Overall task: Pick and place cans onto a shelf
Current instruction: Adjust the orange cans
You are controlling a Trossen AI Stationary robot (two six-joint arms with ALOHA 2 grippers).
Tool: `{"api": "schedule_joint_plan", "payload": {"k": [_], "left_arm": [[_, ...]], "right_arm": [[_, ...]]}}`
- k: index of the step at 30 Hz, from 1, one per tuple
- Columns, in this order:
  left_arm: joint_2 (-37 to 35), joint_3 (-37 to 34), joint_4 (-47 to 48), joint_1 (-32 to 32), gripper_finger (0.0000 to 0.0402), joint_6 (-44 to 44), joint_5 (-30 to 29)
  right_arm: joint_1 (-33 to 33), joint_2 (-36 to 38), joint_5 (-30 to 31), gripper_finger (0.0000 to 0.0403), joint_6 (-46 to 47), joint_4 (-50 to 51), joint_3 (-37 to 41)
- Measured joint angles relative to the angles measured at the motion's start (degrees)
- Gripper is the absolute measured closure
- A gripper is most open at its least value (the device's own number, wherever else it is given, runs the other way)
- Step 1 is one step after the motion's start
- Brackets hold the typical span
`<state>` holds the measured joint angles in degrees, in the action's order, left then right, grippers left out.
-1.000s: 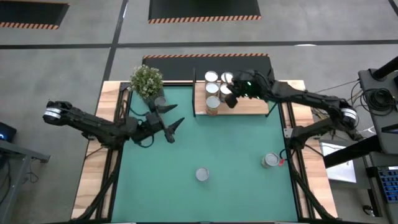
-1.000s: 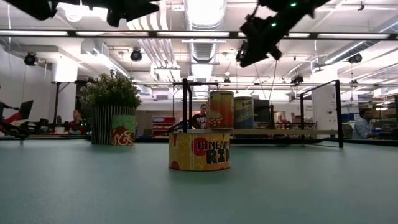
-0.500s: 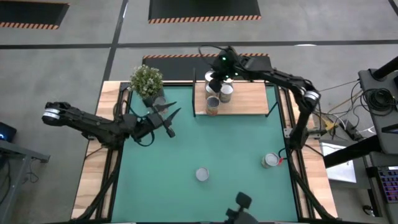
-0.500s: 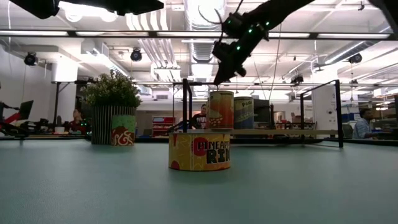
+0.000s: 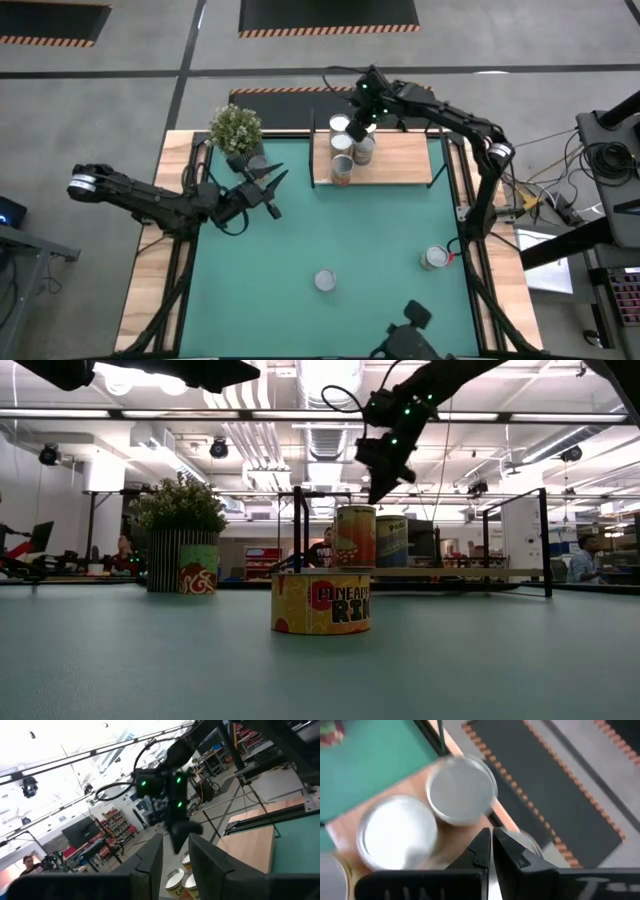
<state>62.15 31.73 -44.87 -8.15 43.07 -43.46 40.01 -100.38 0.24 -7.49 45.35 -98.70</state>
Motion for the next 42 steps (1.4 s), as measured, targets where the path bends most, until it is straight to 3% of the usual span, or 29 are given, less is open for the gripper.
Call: {"api": "schedule_joint_plan", "payload": {"k": [5,12,19,30,42], "left_arm": [[0.0,0.0,0.0,0.0,0.0327,0.0,-0.2],[0.0,0.2,0.0,0.0,0.0327,0.0,-0.2],[0.0,0.2,0.0,0.0,0.0327,0.0,-0.2],[0.0,0.2,0.0,0.0,0.0327,0.0,-0.2],[0.0,0.2,0.0,0.0,0.0327,0.0,-0.1]], "right_arm": [[1.4,3.7,6.8,0.0394,1.7,6.1,0.0],[4.8,4.6,4.0,0.0394,5.3,13.7,1.2],[5.9,4.6,3.9,0.0394,5.7,12.3,4.9],[6.1,4.6,3.8,0.0394,6.1,1.8,12.5],[6.1,4.6,0.9,0.0394,6.7,-1.8,13.4]]}}
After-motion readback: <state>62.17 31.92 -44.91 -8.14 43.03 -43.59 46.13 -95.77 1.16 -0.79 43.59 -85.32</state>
